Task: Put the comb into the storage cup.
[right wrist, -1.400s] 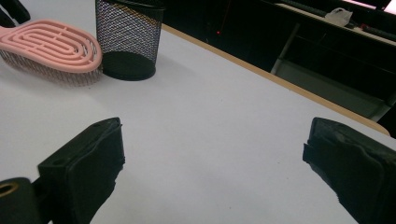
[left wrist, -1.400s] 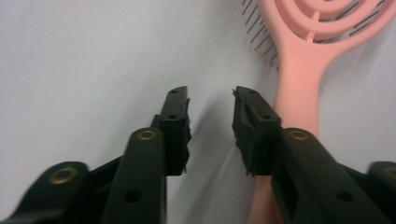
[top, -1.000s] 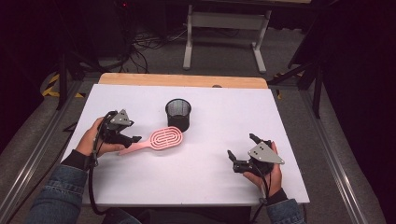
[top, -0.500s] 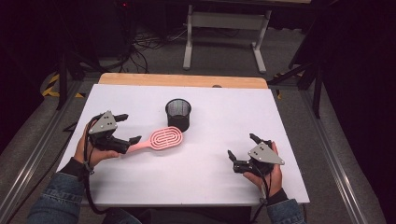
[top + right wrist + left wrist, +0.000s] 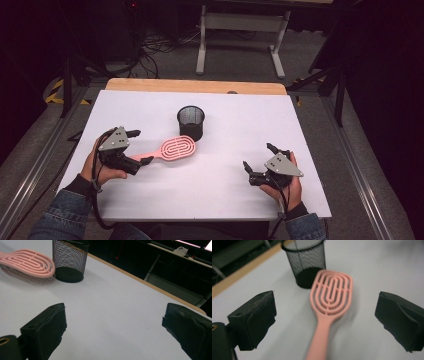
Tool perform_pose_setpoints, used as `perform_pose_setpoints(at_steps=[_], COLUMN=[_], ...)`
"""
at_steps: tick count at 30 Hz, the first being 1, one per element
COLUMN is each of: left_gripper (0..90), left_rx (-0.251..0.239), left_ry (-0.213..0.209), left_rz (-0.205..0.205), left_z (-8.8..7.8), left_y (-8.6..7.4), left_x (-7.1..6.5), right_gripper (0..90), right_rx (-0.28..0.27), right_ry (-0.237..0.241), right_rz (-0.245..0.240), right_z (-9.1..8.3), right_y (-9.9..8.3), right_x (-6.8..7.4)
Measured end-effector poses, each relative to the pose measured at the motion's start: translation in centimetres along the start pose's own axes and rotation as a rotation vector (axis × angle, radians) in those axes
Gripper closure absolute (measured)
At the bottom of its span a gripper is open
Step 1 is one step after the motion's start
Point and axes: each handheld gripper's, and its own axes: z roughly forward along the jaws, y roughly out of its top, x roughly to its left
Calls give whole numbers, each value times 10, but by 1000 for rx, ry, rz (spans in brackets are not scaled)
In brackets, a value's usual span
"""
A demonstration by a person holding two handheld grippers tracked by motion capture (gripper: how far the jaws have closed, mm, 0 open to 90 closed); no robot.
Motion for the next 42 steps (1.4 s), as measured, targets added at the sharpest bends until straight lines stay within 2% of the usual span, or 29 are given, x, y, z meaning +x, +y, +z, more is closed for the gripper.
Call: perform_pose_setpoints(at_steps=[3,4,5,6,7,9,10,12,13,14,15,16,21,24,25,27,28,32,37,42], left_gripper=[54,75,101,101,102,106,118,167,185,230,230,296,373,491,525,568,568,625,615,661], left_rx=[92,195,195,248,280,358,385,436,436,453,476,492,557,577,602,608,606,609,606,612], left_ry=[-10,-18,-18,-20,-16,-26,-10,-41,-41,-40,-50,-71,-96,-105,-101,-101,-106,-106,-97,-108], left_rz=[10,47,47,70,82,94,107,102,102,100,97,114,133,149,153,154,138,144,136,133], left_z=[9,16,16,19,23,31,35,45,45,49,50,54,67,72,73,75,75,76,80,82], left_y=[3,6,6,8,9,9,9,8,8,8,9,9,13,15,15,14,14,15,18,19], left_x=[1,1,1,0,0,2,3,10,10,12,13,14,13,12,12,13,13,12,12,12], right_gripper=[53,53,53,53,53,53,53,53,53,54,54,54,57,58,58,58,58,58,58,59], right_rx=[5,8,10,10,13,16,19,20,20,22,22,25,29,32,33,33,34,35,39,38], right_ry=[4,4,4,4,6,7,7,12,12,12,12,14,21,24,24,25,25,26,31,30], right_rz=[-4,-4,-5,-5,-4,-2,-2,-3,-3,-8,-8,-5,-6,-9,-9,-9,-9,-9,-16,-15], right_z=[1,1,2,2,3,3,3,3,3,4,4,4,5,5,5,5,5,5,6,6], right_y=[0,0,0,0,-1,-1,-1,-1,-1,-2,-2,-2,-3,-3,-3,-3,-3,-3,-3,-3], right_x=[0,1,1,1,1,1,1,2,2,1,1,1,1,1,1,1,1,1,3,2])
